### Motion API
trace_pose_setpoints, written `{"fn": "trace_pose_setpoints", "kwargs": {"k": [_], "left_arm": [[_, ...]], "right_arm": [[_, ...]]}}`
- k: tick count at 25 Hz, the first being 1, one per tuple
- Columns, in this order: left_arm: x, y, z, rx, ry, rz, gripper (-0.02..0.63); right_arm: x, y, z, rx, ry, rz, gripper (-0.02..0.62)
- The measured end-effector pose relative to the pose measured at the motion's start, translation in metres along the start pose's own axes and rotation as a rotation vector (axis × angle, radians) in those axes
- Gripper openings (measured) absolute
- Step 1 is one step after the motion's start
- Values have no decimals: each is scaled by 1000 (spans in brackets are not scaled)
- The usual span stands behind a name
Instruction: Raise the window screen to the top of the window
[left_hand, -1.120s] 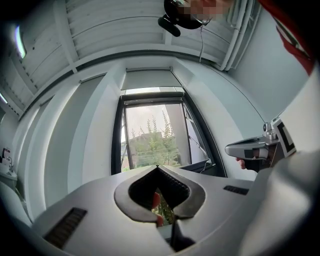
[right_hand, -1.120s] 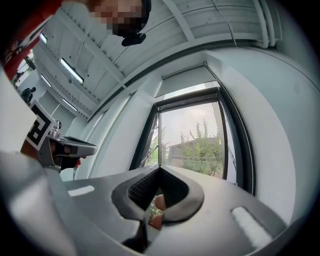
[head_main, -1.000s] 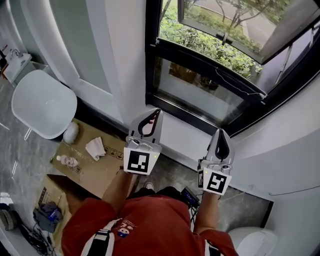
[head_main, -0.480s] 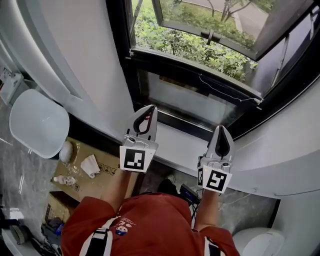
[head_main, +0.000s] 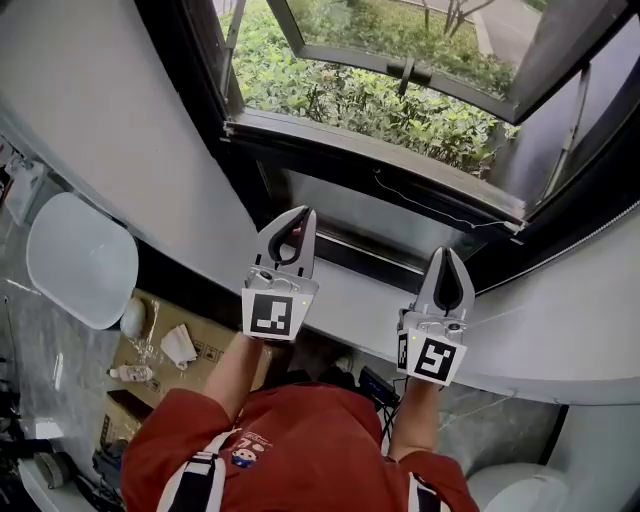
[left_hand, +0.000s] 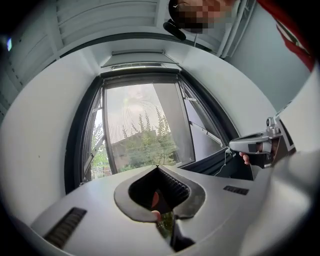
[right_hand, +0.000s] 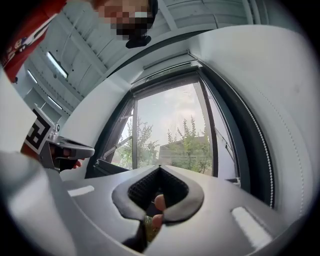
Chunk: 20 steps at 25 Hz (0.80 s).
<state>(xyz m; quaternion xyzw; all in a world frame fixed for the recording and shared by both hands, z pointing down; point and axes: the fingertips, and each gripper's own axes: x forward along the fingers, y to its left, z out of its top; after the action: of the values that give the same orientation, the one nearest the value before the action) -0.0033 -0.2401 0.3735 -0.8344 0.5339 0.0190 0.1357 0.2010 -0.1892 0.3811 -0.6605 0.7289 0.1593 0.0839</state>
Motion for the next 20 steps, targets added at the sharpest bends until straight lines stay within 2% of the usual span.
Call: {"fn": "trace_pose_setpoints", "kwargs": {"k": [8,16,20], "left_arm": [[30,12,-14,-4,1,-23,6],[56,25,-25,-55,-19,-90,6],[63,32,-32,-44,-10,-101,6]], "right_arm": [[29,-1,-14,-38,34,9,9],[52,8,-18,-74,49,-33,9],[57,13,-22,-83,64,-44,9]]}}
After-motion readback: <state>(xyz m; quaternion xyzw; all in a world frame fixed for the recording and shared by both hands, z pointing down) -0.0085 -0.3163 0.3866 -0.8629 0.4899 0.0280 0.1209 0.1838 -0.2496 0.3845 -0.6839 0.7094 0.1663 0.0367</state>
